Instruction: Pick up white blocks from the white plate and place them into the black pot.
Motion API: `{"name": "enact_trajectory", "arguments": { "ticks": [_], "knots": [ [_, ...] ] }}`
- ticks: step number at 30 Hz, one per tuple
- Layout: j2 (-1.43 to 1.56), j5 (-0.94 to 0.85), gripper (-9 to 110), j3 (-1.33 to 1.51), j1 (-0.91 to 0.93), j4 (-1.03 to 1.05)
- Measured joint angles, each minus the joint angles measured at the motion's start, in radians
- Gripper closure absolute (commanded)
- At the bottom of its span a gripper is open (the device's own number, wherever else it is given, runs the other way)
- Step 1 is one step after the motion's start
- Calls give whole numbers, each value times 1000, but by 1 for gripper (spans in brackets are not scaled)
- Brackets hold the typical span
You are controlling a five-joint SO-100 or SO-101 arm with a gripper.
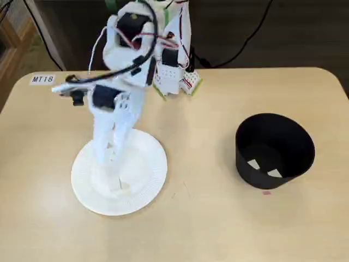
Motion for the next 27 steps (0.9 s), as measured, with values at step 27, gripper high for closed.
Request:
{"name": "enact_trajectory", "arguments": {
  "ticks": [27],
  "knots": [
    [199, -264, 104, 632, -758, -407]
  ]
}}
